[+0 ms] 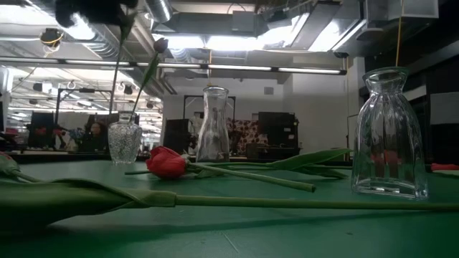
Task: Sort flowers into vase by color
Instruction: Put the left dark red tulip into the top transparent vase, then put the dark red tulip into the top transparent vase
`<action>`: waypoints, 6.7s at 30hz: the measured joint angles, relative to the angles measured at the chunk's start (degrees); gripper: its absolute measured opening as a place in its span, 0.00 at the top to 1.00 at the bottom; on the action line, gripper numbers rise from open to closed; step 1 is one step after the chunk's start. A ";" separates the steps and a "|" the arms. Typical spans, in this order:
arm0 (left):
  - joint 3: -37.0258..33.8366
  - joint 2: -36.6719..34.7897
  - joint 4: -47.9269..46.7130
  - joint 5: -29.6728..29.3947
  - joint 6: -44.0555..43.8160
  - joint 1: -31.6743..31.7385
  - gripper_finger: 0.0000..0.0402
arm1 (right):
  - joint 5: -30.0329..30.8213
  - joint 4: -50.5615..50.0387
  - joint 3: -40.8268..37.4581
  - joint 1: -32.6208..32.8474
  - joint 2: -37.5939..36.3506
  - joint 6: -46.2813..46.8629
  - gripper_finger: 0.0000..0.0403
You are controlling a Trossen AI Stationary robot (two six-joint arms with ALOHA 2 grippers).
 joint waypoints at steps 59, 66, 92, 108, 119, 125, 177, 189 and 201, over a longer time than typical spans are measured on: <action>-29.17 -17.99 90.18 43.90 77.87 36.26 0.98 | -0.50 -1.06 0.00 0.00 0.00 1.23 0.33; -30.95 -17.82 89.93 43.74 76.57 37.31 0.98 | -0.50 -1.22 0.00 0.00 0.00 1.23 0.33; -31.01 -13.85 75.46 50.52 62.08 45.30 0.98 | -0.91 -1.66 0.00 0.00 0.00 1.29 0.33; -41.79 -11.65 90.73 50.32 57.37 46.80 0.98 | -0.91 -2.19 0.02 0.00 0.00 1.29 0.33; -45.11 -11.80 93.63 50.43 55.43 46.78 0.98 | -3.91 -2.12 0.02 0.00 0.02 1.27 0.33; -45.14 -11.76 93.84 48.93 57.70 46.76 0.87 | -3.91 -2.12 0.02 0.00 0.02 1.27 0.33; -20.74 -21.47 17.33 49.60 26.69 18.61 0.65 | -7.73 -9.28 -0.30 0.00 0.02 3.24 0.33; -20.74 -21.42 18.82 53.33 22.84 8.23 0.65 | -14.98 -22.80 -12.42 0.06 -0.02 11.70 0.33; -20.74 -21.42 19.27 51.15 21.40 3.47 0.65 | 6.91 -9.12 -49.81 0.00 -6.57 42.23 0.33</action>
